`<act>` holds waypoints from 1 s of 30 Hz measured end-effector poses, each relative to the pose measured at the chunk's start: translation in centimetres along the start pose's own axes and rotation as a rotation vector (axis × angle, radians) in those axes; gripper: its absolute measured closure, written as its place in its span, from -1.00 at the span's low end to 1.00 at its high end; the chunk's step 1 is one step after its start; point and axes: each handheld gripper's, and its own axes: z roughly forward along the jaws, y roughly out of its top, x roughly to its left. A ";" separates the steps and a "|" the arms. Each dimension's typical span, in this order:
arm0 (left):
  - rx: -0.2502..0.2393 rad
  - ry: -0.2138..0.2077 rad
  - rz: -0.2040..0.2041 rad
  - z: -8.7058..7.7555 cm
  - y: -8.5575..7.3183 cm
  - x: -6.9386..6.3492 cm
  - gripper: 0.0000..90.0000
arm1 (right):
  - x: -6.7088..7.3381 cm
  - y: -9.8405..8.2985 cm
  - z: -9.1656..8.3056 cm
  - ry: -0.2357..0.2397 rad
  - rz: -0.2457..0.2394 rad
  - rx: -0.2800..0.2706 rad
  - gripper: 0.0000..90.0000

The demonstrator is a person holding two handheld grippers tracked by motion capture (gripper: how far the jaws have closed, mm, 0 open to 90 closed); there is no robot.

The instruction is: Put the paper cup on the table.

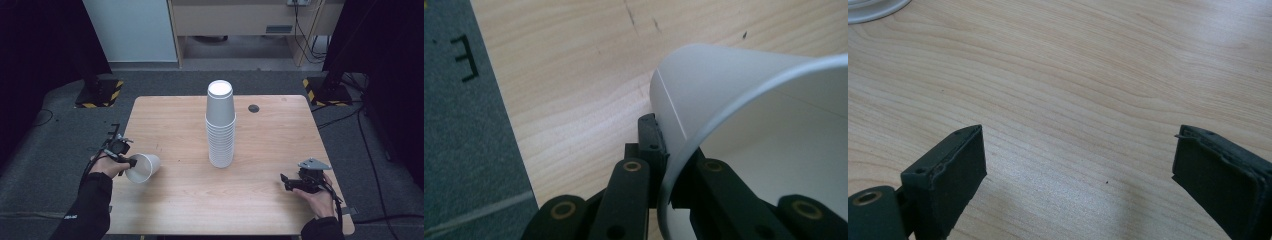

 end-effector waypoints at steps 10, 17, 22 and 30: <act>0.180 -0.007 0.047 0.2 1.2 -0.7 0.94 | 0.0 -0.1 0.1 0.005 -0.001 0.007 -0.84; 0.255 -0.017 0.067 0.8 1.4 -1.3 0.94 | 0.0 -0.1 0.1 0.007 -0.001 0.006 -0.84; 0.308 -0.028 0.055 1.1 1.4 -1.3 0.93 | 0.0 -0.1 0.1 0.010 -0.004 0.008 -0.84; 0.281 -0.037 0.018 1.6 1.7 -1.2 0.87 | 0.0 -0.1 0.1 0.014 -0.004 0.008 -0.84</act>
